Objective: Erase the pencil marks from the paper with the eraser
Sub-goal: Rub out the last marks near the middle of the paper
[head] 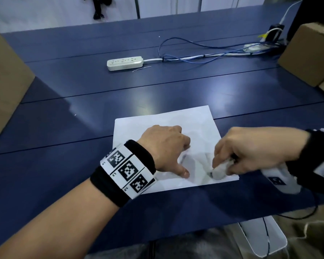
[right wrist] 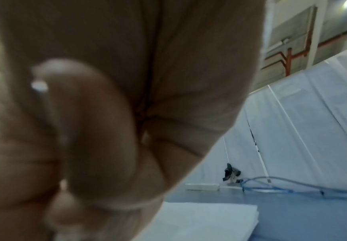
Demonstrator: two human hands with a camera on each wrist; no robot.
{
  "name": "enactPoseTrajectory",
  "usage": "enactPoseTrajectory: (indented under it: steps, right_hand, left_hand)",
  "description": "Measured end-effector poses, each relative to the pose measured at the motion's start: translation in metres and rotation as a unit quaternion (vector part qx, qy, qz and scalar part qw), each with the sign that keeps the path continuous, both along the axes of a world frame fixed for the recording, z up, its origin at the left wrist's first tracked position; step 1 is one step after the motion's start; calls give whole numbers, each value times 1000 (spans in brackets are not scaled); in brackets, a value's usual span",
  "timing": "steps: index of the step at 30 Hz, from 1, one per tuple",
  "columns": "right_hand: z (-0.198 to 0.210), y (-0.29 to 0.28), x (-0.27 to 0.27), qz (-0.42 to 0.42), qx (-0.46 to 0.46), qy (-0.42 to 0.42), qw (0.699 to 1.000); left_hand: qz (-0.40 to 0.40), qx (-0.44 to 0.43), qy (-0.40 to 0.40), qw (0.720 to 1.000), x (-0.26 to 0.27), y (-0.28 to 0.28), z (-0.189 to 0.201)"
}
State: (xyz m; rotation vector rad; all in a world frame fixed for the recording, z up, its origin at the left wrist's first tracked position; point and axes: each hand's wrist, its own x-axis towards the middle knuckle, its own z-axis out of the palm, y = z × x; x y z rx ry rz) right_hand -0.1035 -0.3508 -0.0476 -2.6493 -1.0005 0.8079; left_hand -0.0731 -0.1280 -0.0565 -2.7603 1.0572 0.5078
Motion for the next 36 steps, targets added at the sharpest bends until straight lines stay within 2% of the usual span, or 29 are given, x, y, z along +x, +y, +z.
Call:
enactPoseTrajectory:
  steps: [4, 7, 12, 17, 19, 24, 30, 32, 35, 36]
  right_hand:
    - [-2, -2, 35, -77, -30, -131, 988]
    - [-5, -4, 36, -81, -15, -179, 980]
    - [5, 1, -16, 15, -7, -36, 999]
    - [-3, -7, 22, -69, -18, -153, 986]
    - [-5, -10, 22, -68, -24, -171, 983]
    - [4, -3, -20, 1, -10, -33, 999]
    - [-7, -14, 21, -68, -11, -183, 981]
    - [-2, -10, 6, -46, -10, -158, 986]
    - [5, -4, -21, -2, -10, -53, 999]
    - [4, -3, -21, -2, -14, -48, 999]
  left_hand:
    - [0, 3, -2, 1000, -1, -2, 1]
    - [1, 3, -5, 1000, -1, -2, 1]
    - [5, -2, -6, 1000, 0, -2, -1]
    - [1, 7, -11, 1000, -2, -4, 0]
    - [2, 4, -10, 1000, -2, -4, 0]
    - [5, -2, -6, 1000, -1, -2, -1]
    - [0, 5, -5, 1000, -2, -3, 0]
    - [3, 4, -4, 1000, -2, -3, -1]
    - [6, -1, -5, 1000, -1, -3, -3]
    - [6, -1, -6, 1000, -1, -3, -3]
